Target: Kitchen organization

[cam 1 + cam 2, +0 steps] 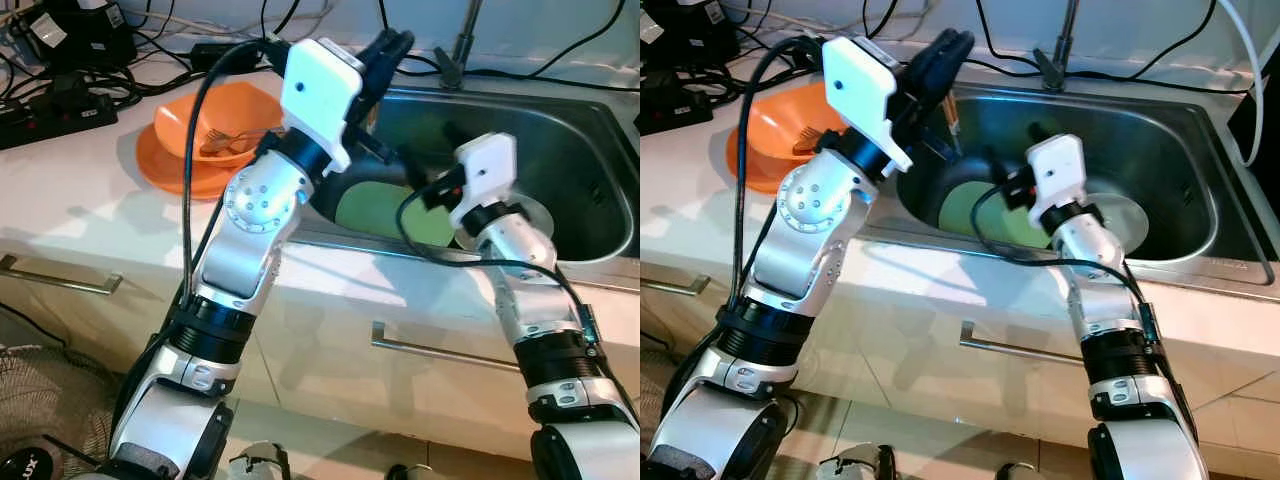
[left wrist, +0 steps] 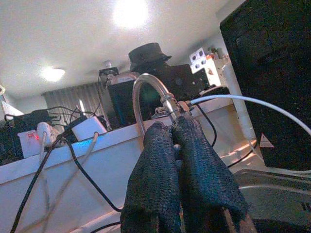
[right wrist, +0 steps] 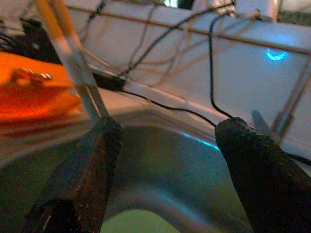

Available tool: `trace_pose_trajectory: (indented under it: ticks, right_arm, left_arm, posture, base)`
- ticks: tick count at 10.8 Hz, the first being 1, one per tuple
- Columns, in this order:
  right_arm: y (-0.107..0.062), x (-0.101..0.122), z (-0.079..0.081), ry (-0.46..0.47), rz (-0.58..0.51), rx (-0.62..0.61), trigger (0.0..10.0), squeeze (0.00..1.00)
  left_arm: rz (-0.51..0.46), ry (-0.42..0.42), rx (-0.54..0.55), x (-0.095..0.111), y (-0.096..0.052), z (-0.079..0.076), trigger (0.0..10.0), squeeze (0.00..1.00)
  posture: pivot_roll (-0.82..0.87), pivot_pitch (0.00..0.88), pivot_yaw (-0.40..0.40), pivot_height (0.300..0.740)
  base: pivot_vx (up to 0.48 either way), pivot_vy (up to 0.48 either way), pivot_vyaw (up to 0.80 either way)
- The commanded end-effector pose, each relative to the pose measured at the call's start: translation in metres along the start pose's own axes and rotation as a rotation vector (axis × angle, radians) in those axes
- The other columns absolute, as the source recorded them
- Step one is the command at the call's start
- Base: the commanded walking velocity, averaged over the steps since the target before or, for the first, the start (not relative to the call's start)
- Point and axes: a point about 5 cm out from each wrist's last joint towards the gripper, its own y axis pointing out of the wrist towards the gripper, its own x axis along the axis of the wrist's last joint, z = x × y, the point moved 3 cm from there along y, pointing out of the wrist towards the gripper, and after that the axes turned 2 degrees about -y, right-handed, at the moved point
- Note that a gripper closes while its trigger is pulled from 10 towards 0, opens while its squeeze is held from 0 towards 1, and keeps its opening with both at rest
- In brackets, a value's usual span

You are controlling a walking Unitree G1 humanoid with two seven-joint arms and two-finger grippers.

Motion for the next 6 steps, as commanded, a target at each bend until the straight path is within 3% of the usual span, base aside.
trace_pose_trajectory:
  ticks: [1,3,6]
  right_arm:
    - [0.001,0.004,0.009,0.018,-0.015,0.058,10.0,0.0]
    - [0.001,0.006,0.021,0.018,-0.025,0.103,10.0,0.0]
    - [0.006,0.006,0.042,0.058,-0.026,0.138,10.0,0.0]
  left_arm:
    - [-0.01,0.007,-0.003,0.003,-0.001,0.002,10.0,0.0]
    - [0.003,-0.009,-0.01,0.0,-0.002,0.001,10.0,0.0]
    - [0.023,-0.107,-0.04,-0.003,-0.003,-0.003,10.0,0.0]
  posture:
    - [0.1,0.067,0.052,0.74]
    - [0.1,0.074,0.051,0.74]
    - [0.11,0.084,0.056,0.74]
  base:
    - [0.0,0.0,0.0]
    - [0.0,0.0,0.0]
    - [0.0,0.0,0.0]
